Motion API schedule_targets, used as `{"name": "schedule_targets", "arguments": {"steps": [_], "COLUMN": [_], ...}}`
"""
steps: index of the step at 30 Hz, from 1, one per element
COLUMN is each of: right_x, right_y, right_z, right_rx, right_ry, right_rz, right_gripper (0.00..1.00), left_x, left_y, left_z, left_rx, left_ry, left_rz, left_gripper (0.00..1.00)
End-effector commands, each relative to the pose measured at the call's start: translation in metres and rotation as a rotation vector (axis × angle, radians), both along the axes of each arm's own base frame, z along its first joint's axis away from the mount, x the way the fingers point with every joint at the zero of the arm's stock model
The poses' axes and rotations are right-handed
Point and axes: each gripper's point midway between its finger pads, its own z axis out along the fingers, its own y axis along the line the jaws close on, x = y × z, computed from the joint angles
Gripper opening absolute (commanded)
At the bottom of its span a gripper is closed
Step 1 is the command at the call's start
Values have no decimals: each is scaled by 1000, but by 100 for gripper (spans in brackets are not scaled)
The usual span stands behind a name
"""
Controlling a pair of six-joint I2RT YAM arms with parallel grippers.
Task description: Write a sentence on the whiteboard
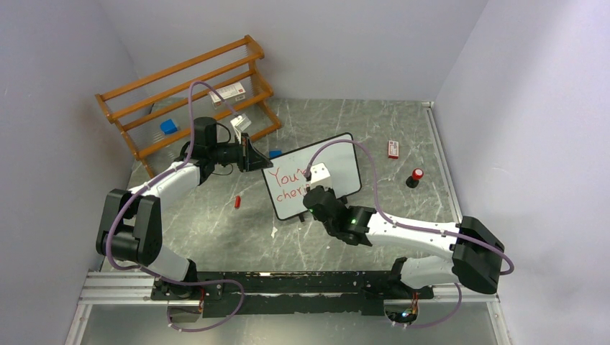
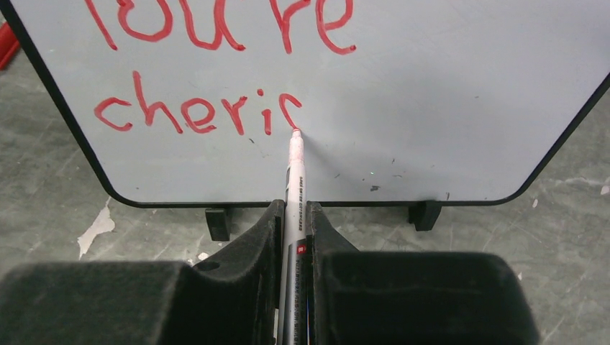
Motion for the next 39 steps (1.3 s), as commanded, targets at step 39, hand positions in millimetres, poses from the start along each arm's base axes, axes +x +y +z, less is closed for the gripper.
{"name": "schedule_targets", "arguments": {"steps": [39], "right_x": [19], "right_y": [-3], "right_z": [34], "right_rx": [72], "right_ry": [-82], "right_rz": [-43], "right_gripper": [0], "left_x": [-7], "left_y": [2], "left_z": [-46], "left_rx": [104], "left_ry": [91], "left_rz": [21], "left_gripper": [5]}}
